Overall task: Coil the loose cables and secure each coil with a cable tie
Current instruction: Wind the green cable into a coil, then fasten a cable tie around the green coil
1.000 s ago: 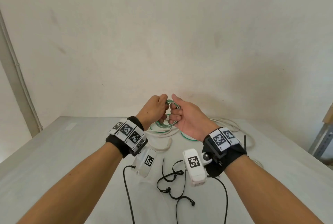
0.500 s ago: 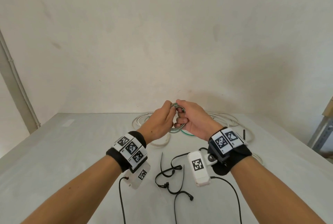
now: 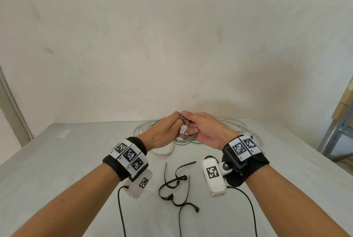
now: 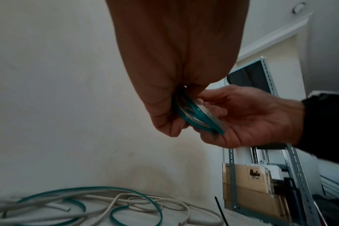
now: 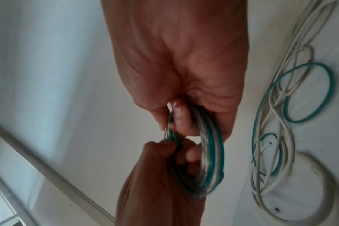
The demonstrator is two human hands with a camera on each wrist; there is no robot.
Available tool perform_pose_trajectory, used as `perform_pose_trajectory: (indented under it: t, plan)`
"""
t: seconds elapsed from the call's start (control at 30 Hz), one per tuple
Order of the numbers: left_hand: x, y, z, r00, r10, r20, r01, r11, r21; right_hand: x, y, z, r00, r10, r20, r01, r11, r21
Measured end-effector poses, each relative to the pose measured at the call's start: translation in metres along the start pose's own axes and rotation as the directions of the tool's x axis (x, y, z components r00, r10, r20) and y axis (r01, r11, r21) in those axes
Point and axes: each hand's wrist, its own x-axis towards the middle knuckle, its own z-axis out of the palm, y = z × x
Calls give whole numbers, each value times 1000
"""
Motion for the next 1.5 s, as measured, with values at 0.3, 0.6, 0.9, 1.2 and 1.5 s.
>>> perform_pose_trajectory:
  t: [0.3, 0.6, 0.9, 1.2, 1.5]
  plan:
    - [-2, -2, -2, 999, -34, 33, 47, 794, -606, -3, 7, 3, 1000, 1, -5, -1, 993, 121]
    - [-3, -5, 9, 991, -61, 115, 120, 770, -627, -7, 15, 2, 996, 84, -9, -84, 996, -10]
    - [-16, -62, 4, 862, -421, 282, 471, 871, -139, 2, 33, -13, 988, 98, -117, -119, 975, -186]
    - [-18, -89, 24, 837, -408, 365, 191, 843, 503, 4, 41, -19, 984, 73, -161, -96, 985, -143]
    - [-5, -55, -31, 931, -259, 256, 121, 884, 452, 14, 49, -34, 963, -59, -261, -46, 924, -380]
